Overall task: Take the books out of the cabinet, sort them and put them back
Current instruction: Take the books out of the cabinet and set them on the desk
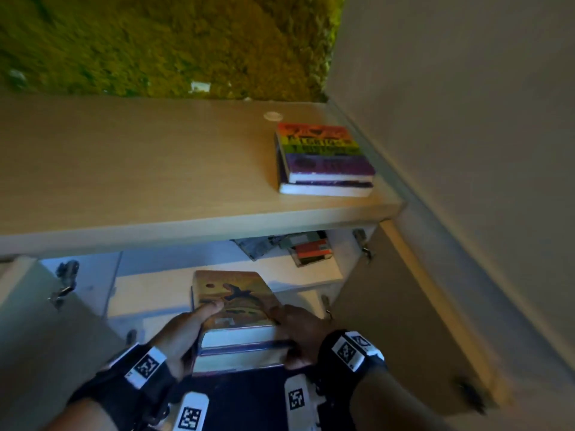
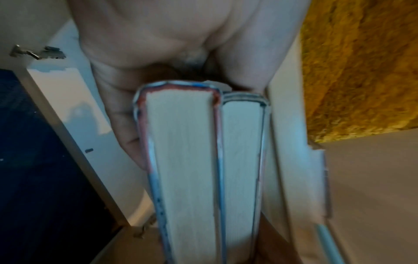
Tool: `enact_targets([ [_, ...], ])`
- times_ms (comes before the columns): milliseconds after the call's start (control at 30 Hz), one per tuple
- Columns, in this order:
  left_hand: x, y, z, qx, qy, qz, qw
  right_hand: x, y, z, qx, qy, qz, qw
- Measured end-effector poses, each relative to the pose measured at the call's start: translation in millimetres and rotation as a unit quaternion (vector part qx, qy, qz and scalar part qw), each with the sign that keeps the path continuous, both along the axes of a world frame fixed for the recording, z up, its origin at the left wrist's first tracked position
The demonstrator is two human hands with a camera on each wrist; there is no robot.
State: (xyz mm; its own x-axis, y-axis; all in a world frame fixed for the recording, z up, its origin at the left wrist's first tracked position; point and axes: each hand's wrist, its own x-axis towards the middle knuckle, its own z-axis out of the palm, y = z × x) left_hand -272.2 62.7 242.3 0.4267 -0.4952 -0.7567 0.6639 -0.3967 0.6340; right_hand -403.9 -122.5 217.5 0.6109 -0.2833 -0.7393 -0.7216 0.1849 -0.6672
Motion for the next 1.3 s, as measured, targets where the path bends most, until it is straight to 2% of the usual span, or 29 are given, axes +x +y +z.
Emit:
enact_targets([
  [133, -52, 16, 119, -0.044, 0.031, 0.004, 0.999, -50, 3, 136, -0.051, -0.020, 0.027, 0.998],
  [267, -74, 24, 211, -0.102, 0.013, -0.024, 0.994, -71, -7, 244, -0.128, -0.039, 0.053, 0.990],
  [367, -61, 18, 253, -0.155, -0.046, -0.034, 0.986, -58, -19, 289, -0.158, -0.086, 0.047, 0.983],
  [500, -10, -8, 280, -0.179, -0.156, -0.030, 0.971, -7, -29, 294, -0.149, -0.171, -0.003, 0.974],
  [600, 43, -35, 283, -0.162, -0.236, -0.019, 0.958, 45, -38, 274, -0.131, -0.219, -0.052, 0.966],
  [667, 84, -56, 276, -0.134, -0.258, -0.015, 0.957, 83, -47, 264, -0.130, -0.232, -0.080, 0.961],
  [833, 183, -115, 230, -0.103, -0.288, -0.031, 0.952, 162, -81, 238, -0.163, -0.196, -0.090, 0.963],
  [933, 220, -133, 187, -0.063, -0.298, -0.088, 0.948, 195, -97, 220, -0.200, -0.167, -0.055, 0.964],
  [1000, 246, -135, 139, -0.028, -0.319, -0.122, 0.939, 209, -106, 208, -0.200, -0.153, -0.036, 0.967],
  [1067, 277, -140, 72, -0.016, -0.323, -0.132, 0.937, 219, -117, 198, -0.247, -0.110, 0.001, 0.963],
  [1100, 280, -143, 64, -0.026, -0.321, -0.135, 0.937, 222, -122, 192, -0.277, -0.093, 0.010, 0.956],
  [1200, 252, -153, 108, -0.066, -0.330, -0.115, 0.935, 230, -133, 180, -0.314, -0.084, 0.007, 0.946],
  [1300, 240, -153, 116, -0.075, -0.334, -0.085, 0.936, 232, -136, 164, -0.341, -0.108, 0.026, 0.933],
])
